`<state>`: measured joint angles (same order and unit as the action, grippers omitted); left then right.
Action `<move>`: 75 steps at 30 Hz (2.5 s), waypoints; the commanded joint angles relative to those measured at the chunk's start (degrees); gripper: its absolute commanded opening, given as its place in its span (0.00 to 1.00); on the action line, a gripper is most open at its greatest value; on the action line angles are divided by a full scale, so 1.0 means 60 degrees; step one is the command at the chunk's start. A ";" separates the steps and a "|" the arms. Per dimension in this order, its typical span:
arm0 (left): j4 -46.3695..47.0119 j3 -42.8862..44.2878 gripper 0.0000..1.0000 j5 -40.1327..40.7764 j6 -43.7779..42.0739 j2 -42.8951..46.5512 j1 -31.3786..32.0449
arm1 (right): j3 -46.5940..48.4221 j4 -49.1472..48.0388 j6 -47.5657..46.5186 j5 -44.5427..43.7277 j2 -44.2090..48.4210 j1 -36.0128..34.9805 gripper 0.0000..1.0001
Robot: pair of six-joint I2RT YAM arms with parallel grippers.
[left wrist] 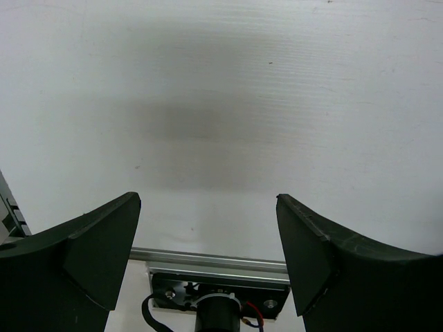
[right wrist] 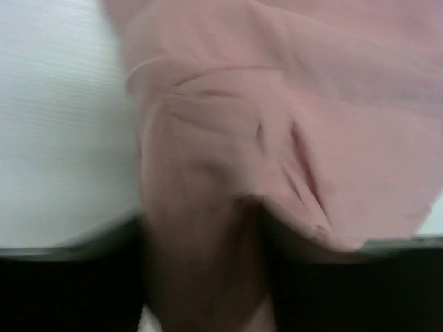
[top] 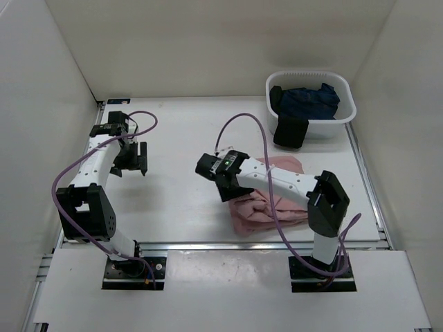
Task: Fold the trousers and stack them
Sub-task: Fold the trousers
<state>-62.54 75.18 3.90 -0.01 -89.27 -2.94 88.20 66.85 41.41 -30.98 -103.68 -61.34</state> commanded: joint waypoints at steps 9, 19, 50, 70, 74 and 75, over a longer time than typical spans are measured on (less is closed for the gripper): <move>-0.0050 0.0551 0.91 -0.0532 0.0002 0.0040 0.0064 | -0.0941 -0.3314 -0.0165 0.0771 0.2744 0.0159 0.96; -0.0694 0.2236 0.91 -0.0533 0.0002 -0.0927 0.2143 | -0.7505 -0.7608 0.0920 0.3537 0.4611 0.2167 0.00; -0.0124 0.3280 0.94 0.1165 0.0002 -0.3357 0.8869 | -1.0348 -0.7843 -0.0957 0.6625 0.6850 0.9154 0.80; 0.0434 0.2252 1.00 0.3056 0.0002 -0.1046 0.4579 | -0.9297 -0.9706 0.1757 0.6039 0.5607 0.6635 0.41; 0.0331 0.2251 1.00 0.3143 0.0002 -0.0517 0.3919 | -0.8376 -0.8106 0.1158 0.6076 0.5326 0.6635 0.78; 0.0230 0.2251 1.00 0.3144 0.0002 -0.0415 0.3773 | -0.8039 -0.7384 0.0952 0.5695 0.5486 0.6635 0.95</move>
<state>-60.86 89.23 20.86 -0.03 -95.55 22.26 34.54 13.04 51.40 5.52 -72.40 -21.58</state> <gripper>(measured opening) 0.998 0.877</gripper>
